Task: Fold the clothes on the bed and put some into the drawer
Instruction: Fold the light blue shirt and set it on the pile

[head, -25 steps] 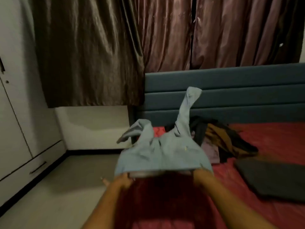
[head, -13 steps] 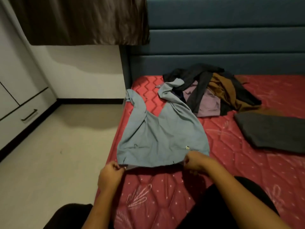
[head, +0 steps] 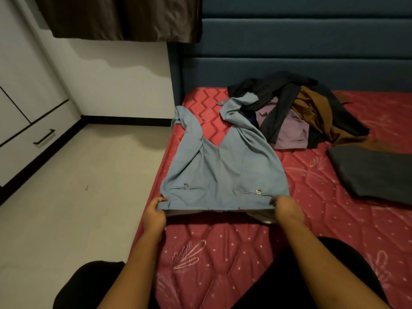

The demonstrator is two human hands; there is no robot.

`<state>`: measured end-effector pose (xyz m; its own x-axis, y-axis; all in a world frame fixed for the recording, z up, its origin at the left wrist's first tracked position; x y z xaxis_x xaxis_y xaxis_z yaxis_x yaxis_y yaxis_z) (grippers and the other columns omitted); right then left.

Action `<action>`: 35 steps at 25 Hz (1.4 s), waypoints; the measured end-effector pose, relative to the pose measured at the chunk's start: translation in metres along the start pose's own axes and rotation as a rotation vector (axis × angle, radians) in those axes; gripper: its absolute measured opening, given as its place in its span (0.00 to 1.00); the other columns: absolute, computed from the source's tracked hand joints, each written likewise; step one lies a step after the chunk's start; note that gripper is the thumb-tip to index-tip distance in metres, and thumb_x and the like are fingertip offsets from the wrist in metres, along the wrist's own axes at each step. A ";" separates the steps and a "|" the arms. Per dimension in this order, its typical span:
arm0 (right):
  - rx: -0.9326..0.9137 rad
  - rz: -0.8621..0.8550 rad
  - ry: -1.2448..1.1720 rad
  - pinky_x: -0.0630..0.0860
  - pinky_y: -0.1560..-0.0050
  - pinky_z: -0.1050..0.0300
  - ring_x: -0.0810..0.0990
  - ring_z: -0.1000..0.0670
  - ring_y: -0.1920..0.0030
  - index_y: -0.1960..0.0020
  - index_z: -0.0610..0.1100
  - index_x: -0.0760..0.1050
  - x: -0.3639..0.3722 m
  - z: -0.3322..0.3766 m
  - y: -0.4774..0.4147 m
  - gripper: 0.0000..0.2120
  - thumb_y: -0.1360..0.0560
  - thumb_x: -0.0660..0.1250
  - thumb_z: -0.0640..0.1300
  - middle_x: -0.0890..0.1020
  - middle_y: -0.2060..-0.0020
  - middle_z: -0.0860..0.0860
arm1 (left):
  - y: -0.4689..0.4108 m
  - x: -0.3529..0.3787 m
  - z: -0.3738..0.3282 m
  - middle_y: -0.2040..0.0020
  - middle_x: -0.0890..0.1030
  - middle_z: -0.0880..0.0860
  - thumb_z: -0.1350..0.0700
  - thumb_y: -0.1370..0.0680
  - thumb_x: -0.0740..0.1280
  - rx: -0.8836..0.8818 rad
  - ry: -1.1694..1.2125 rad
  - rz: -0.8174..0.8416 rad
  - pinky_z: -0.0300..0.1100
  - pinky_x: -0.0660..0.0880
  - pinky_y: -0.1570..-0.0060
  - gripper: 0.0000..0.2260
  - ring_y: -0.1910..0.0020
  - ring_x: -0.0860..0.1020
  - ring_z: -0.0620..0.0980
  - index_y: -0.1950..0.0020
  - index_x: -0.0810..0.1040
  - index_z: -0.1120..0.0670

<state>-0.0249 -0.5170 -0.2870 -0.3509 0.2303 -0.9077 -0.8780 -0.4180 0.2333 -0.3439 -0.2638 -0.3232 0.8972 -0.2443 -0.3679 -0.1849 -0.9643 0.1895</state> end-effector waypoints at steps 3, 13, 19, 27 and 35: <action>-0.314 -0.493 -0.247 0.73 0.46 0.48 0.76 0.39 0.45 0.37 0.46 0.77 -0.059 0.021 0.018 0.21 0.26 0.59 0.32 0.74 0.37 0.44 | -0.002 -0.015 -0.027 0.57 0.79 0.56 0.69 0.30 0.58 0.113 0.374 -0.071 0.42 0.73 0.62 0.16 0.60 0.76 0.53 0.57 0.78 0.50; -0.060 0.223 0.158 0.70 0.35 0.57 0.76 0.43 0.37 0.35 0.48 0.77 0.013 -0.018 -0.002 0.19 0.24 0.65 0.37 0.75 0.34 0.42 | 0.031 -0.026 0.042 0.42 0.78 0.54 0.62 0.22 0.63 -0.028 -0.440 0.377 0.43 0.72 0.51 0.13 0.47 0.77 0.55 0.41 0.76 0.48; -0.125 0.140 -0.399 0.72 0.62 0.62 0.78 0.45 0.53 0.49 0.40 0.82 0.000 -0.004 0.001 0.19 0.28 0.58 0.25 0.82 0.46 0.39 | 0.039 -0.017 0.027 0.50 0.79 0.59 0.62 0.22 0.65 -0.381 0.275 0.356 0.40 0.74 0.64 0.02 0.60 0.77 0.51 0.52 0.78 0.57; -0.144 0.052 -0.728 0.76 0.65 0.64 0.78 0.44 0.57 0.45 0.39 0.78 -0.018 0.003 0.010 0.18 0.34 0.75 0.30 0.78 0.50 0.39 | 0.034 -0.016 -0.011 0.46 0.77 0.62 0.68 0.25 0.67 -0.269 0.595 -0.048 0.49 0.77 0.54 0.18 0.55 0.78 0.56 0.36 0.69 0.62; 0.469 0.344 -1.180 0.60 0.84 0.70 0.68 0.56 0.83 0.63 0.42 0.71 0.023 -0.031 0.007 0.09 0.26 0.65 0.32 0.72 0.80 0.50 | 0.047 0.032 -0.032 0.51 0.83 0.61 0.64 0.25 0.67 -0.359 0.611 0.193 0.45 0.77 0.63 0.12 0.60 0.81 0.58 0.42 0.77 0.62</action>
<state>-0.0290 -0.5420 -0.3172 -0.4394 0.8981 0.0154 -0.6322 -0.3214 0.7050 -0.3109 -0.3138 -0.2970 0.9449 -0.2045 0.2556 -0.3132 -0.7918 0.5244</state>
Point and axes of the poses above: each hand's wrist, its own y-axis away from the middle knuckle, its own x-axis out of the palm, z = x × y, the point moved 8 cm from there along -y, towards the middle knuckle
